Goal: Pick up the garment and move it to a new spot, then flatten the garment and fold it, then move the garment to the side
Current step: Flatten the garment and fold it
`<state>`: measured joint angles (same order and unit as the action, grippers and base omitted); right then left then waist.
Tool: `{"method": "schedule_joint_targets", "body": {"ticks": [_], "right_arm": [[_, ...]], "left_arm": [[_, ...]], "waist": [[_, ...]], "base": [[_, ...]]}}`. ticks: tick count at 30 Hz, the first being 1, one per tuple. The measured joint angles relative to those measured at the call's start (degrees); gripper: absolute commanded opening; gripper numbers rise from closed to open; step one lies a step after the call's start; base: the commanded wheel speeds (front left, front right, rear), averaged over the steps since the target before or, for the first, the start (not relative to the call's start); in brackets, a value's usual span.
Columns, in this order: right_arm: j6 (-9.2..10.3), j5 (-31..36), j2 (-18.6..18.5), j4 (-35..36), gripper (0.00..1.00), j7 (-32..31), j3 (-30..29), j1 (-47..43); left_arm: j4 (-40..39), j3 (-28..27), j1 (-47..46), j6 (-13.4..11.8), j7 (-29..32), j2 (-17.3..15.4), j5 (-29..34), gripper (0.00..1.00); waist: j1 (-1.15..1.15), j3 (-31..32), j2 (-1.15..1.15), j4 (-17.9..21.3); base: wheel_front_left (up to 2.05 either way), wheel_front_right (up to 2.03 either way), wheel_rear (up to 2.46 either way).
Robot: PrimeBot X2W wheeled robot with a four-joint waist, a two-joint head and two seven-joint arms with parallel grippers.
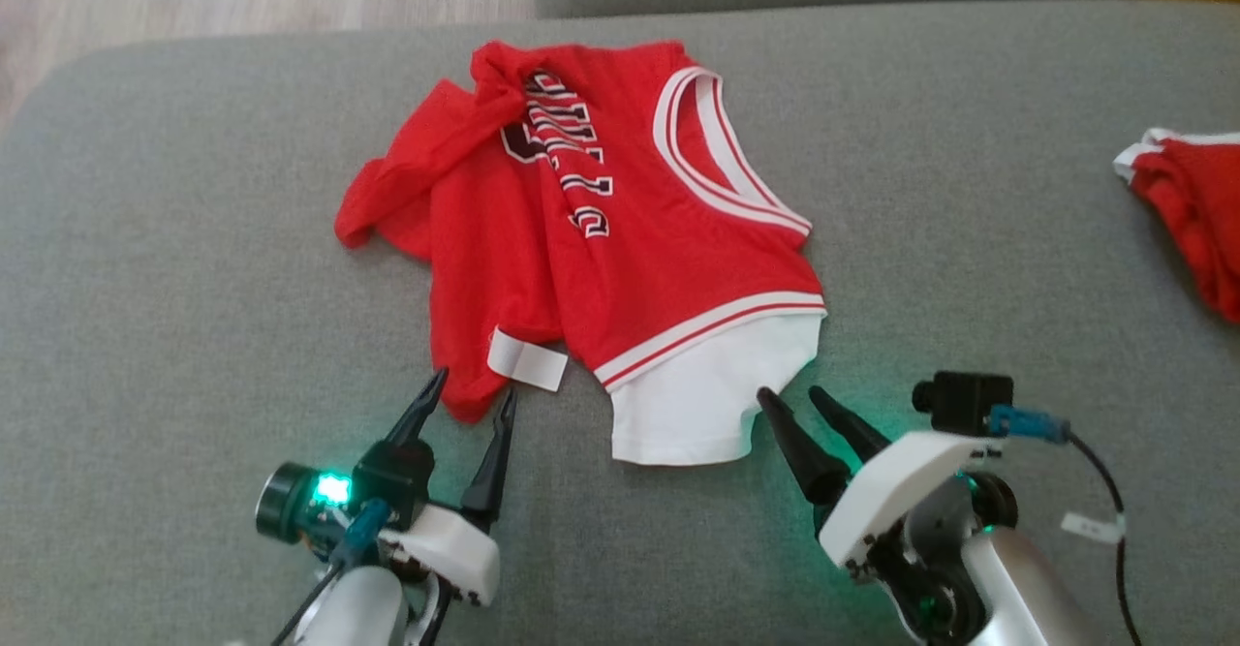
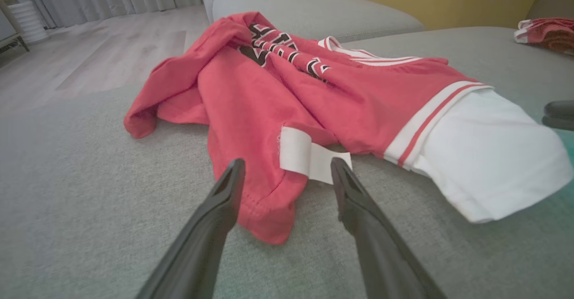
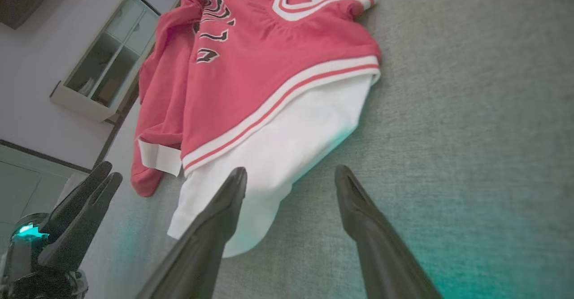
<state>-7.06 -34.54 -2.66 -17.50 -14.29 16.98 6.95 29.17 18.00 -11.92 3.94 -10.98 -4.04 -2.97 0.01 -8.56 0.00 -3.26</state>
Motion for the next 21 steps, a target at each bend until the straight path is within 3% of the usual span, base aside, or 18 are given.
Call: {"method": "schedule_joint_targets", "body": {"ticks": [10, 21], "right_arm": [[0.00, -0.69, -0.09, -0.74, 1.00, -4.33, 1.81, 2.68], [0.00, -0.76, -0.12, -0.09, 1.00, -4.46, 3.18, 4.58]], "left_arm": [[5.21, 0.71, -3.52, -0.23, -0.96, 0.25, -0.01, 1.00], [8.66, 2.07, -6.41, -0.42, -2.23, 0.44, -0.01, 1.00]], "waist": [[-0.01, -2.74, 0.00, -0.16], [-0.02, -5.13, 0.00, 0.18]], "base": [[0.00, 0.00, 0.00], [0.00, 0.00, 0.00]]}}
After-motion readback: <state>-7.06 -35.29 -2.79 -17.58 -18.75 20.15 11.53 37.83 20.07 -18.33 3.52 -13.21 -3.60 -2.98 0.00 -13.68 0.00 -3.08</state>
